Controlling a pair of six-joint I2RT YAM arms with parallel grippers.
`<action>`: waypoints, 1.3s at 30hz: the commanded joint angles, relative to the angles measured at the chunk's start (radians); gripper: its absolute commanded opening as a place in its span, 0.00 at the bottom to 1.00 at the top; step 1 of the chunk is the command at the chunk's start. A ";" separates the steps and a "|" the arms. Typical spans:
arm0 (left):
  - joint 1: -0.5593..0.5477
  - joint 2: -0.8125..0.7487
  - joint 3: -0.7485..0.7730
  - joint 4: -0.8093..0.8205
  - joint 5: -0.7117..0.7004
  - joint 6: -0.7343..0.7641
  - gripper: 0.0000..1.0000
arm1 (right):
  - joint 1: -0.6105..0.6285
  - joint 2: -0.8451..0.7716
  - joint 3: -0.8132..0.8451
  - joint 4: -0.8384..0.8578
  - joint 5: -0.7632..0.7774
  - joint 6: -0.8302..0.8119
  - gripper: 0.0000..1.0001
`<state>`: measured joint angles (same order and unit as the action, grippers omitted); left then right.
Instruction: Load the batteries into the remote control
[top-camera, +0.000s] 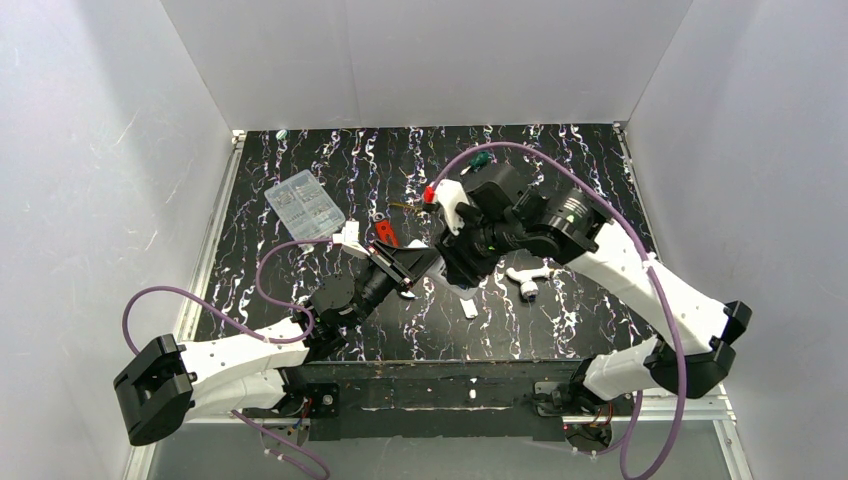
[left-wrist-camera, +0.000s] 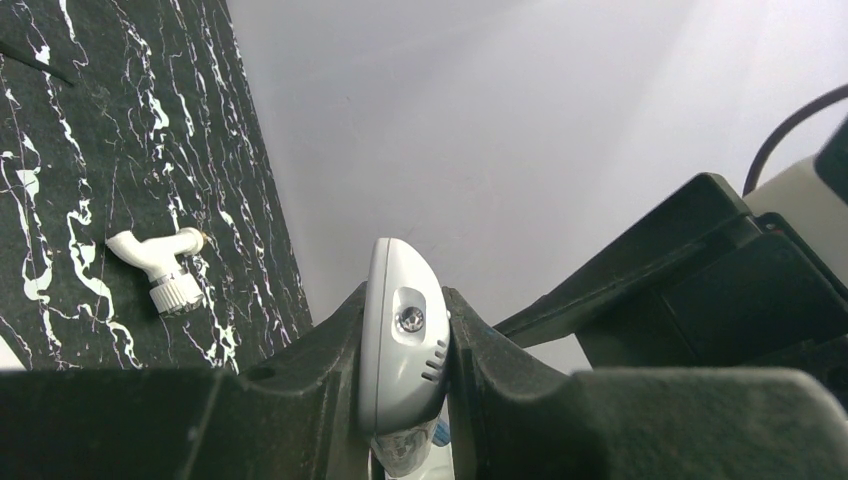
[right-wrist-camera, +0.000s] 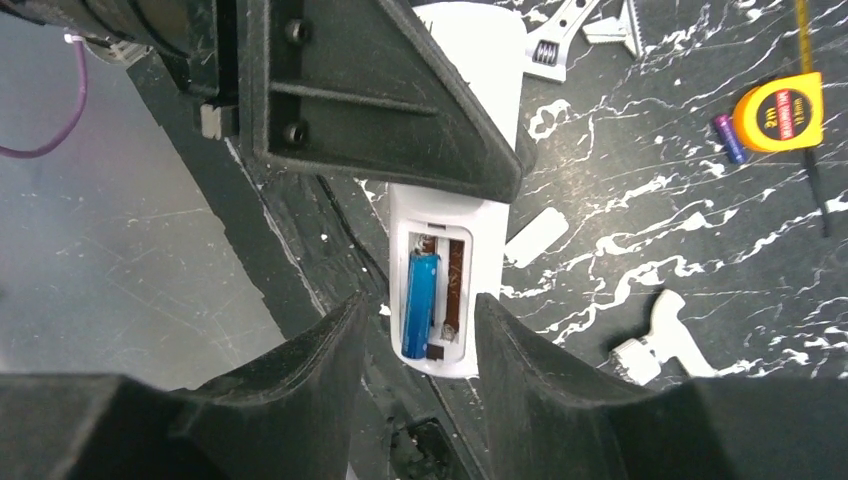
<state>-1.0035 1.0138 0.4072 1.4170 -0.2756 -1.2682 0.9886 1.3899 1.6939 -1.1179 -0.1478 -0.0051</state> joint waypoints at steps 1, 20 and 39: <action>-0.003 -0.021 0.023 0.113 -0.021 -0.004 0.00 | 0.003 -0.124 -0.041 0.072 0.001 -0.094 0.52; -0.003 -0.129 -0.011 -0.040 0.021 -0.065 0.00 | 0.002 -0.621 -0.527 0.333 -0.287 -0.753 0.41; -0.003 -0.203 -0.001 -0.188 0.053 -0.091 0.00 | -0.216 -0.379 -0.304 0.116 -0.774 -0.996 0.38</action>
<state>-1.0035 0.8543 0.3985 1.1732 -0.2207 -1.3563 0.7944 0.9741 1.3193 -0.8993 -0.7685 -0.9188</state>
